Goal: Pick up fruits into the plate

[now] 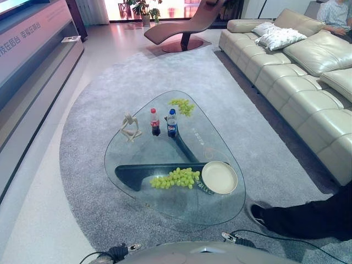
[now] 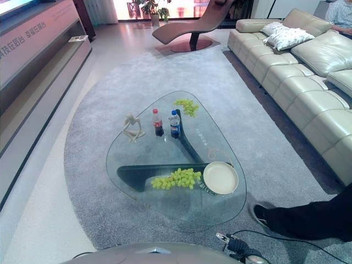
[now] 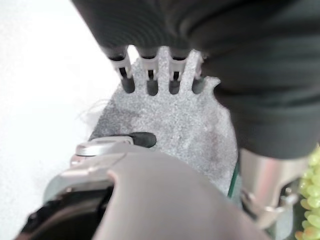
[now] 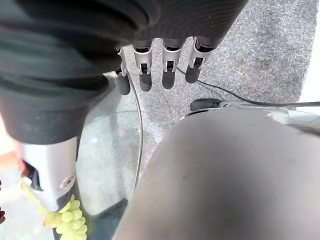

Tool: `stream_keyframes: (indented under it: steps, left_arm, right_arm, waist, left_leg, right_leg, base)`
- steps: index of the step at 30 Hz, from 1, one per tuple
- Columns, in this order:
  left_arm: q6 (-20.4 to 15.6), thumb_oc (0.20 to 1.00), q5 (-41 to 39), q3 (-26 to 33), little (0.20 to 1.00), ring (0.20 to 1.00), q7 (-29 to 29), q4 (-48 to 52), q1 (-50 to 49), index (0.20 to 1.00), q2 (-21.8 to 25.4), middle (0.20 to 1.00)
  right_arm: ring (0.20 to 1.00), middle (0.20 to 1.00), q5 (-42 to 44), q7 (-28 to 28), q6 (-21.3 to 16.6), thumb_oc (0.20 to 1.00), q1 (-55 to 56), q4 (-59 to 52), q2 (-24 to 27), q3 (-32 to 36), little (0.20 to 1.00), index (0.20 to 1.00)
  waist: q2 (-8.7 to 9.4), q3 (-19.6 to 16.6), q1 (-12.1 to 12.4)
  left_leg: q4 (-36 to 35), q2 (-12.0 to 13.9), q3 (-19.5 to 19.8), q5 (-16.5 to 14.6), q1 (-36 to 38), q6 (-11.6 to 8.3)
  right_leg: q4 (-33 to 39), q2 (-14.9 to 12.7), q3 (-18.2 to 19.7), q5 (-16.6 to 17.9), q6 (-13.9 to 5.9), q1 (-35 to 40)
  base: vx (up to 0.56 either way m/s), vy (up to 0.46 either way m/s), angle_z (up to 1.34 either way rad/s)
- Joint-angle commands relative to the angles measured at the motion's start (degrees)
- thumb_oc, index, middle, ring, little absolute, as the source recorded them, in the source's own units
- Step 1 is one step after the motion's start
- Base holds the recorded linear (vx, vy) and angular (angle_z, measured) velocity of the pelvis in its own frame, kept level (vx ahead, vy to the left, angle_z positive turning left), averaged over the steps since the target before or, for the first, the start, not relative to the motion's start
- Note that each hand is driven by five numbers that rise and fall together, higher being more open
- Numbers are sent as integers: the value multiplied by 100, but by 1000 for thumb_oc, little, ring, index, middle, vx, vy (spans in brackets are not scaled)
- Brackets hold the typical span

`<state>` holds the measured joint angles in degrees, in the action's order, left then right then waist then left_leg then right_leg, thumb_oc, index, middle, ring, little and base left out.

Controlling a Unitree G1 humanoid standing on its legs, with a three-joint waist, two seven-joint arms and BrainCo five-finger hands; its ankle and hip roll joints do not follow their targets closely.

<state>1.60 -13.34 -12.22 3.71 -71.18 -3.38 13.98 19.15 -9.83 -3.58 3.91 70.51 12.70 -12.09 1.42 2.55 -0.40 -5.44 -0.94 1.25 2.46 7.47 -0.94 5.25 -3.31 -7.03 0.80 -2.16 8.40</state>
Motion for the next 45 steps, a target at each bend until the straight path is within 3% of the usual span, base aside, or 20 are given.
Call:
stream_keyframes:
  steps: [1, 9, 16, 22, 27, 32, 35, 37, 38, 39, 45]
  left_arm:
    - [-404, 1000, 298, -226, 1000, 1000, -294, -186, 479, 1000, -106, 1000]
    - [-63, 1000, 242, -126, 1000, 1000, -617, -196, 484, 1000, -80, 1000]
    - [-355, 1000, 326, -244, 1000, 1000, -726, -80, 579, 1000, -100, 1000]
    - [-732, 1000, -514, -356, 1000, 1000, -722, 228, 952, 1000, -121, 1000]
    - [-905, 1000, -148, -541, 1000, 1000, -1006, 645, 1342, 1000, -16, 1000]
    - [-593, 1000, 784, -1031, 1000, 1000, -1881, 1724, 2049, 1000, 450, 1000]
    - [-399, 1000, 1092, -1252, 1000, 1000, -2129, 2228, 2522, 1000, 970, 1000]
    - [-397, 1000, 1092, -1251, 1000, 1000, -2129, 2230, 2523, 1000, 971, 1000]
    - [-198, 1000, 1443, -1377, 1000, 1000, -2359, 2775, 2938, 1000, 1529, 1000]
    - [-135, 1000, 1575, -1410, 1000, 1000, -2384, 2976, 3096, 1000, 1714, 1000]
    - [629, 1000, 2221, -1656, 1000, 1000, -2517, 3763, 4254, 1000, 2449, 1000]
  right_arm:
    - [1000, 1000, 28, -26, 9, 1000, -379, 39, -125, -237, 1000, 1000]
    - [1000, 1000, 78, -23, 26, 1000, -388, 30, -125, -260, 1000, 1000]
    - [1000, 1000, 142, 37, 34, 1000, -417, -129, -76, -345, 1000, 1000]
    - [1000, 1000, 375, 150, 31, 1000, -619, -412, 30, -473, 1000, 1000]
    - [1000, 1000, 515, 191, 42, 1000, -910, -630, 199, -579, 1000, 1000]
    - [1000, 1000, 876, 287, 200, 1000, -1319, -1176, 531, -819, 1000, 1000]
    - [1000, 1000, 1074, 310, 187, 1000, -1490, -1453, 694, -928, 1000, 1000]
    - [1000, 1000, 1074, 311, 188, 1000, -1492, -1454, 694, -927, 1000, 1000]
    - [1000, 1000, 1235, 335, 141, 1000, -1600, -1739, 818, -953, 1000, 1000]
    - [1000, 1000, 1279, 353, 102, 1000, -1640, -1803, 849, -945, 1000, 1000]
    - [1000, 1000, 1645, 432, -44, 1000, -1879, -2024, 883, -964, 1000, 1000]
  waist:
    - [-47, 407, 88]
    - [-23, 464, 121]
    - [-30, 630, 99]
    - [-91, 994, 25]
    - [-181, 1358, -47]
    - [-293, 1945, -189]
    - [-360, 2248, -241]
    - [-359, 2248, -241]
    - [-414, 2525, -295]
    - [-431, 2635, -310]
    - [-441, 2725, -346]
  left_leg:
    - [99, 82, -413, -715, 410, 93]
    - [113, 84, -387, -700, 369, 81]
    - [153, 97, -384, -661, 214, 83]
    - [271, 115, -367, -607, -110, 95]
    - [365, 117, -336, -522, -424, 81]
    - [446, 137, -354, -357, -868, 38]
    - [446, 131, -323, -251, -1108, 21]
    - [448, 131, -324, -252, -1111, 21]
    - [465, 114, -292, -168, -1349, 0]
    - [490, 103, -288, -140, -1455, -6]
    - [887, 21, -314, -54, -2532, -6]
  right_leg:
    - [-312, -266, 21, -65, -342, 0]
    - [-315, -276, 6, -57, -355, -24]
    - [-355, -274, 65, -13, -352, -208]
    - [-489, -264, 171, 21, -311, -602]
    - [-604, -247, 263, 58, -266, -951]
    - [-696, -176, 459, 133, -229, -1411]
    - [-807, -124, 520, 154, -209, -1705]
    - [-811, -124, 521, 152, -209, -1710]
    - [-947, -85, 558, 154, -185, -2013]
    - [-998, -74, 554, 157, -174, -2134]
    - [-1530, -100, 500, 181, -176, -3302]
  base:
    - [0, 0, 0]
    - [0, 0, 0]
    - [-7, -1, 0]
    - [-54, 4, 0]
    - [-125, 35, 0]
    - [-113, 33, -15]
    - [-89, 19, -18]
    - [-61, 13, -8]
    - [-109, 22, -9]
    - [-116, 23, -12]
    - [-77, -43, -9]
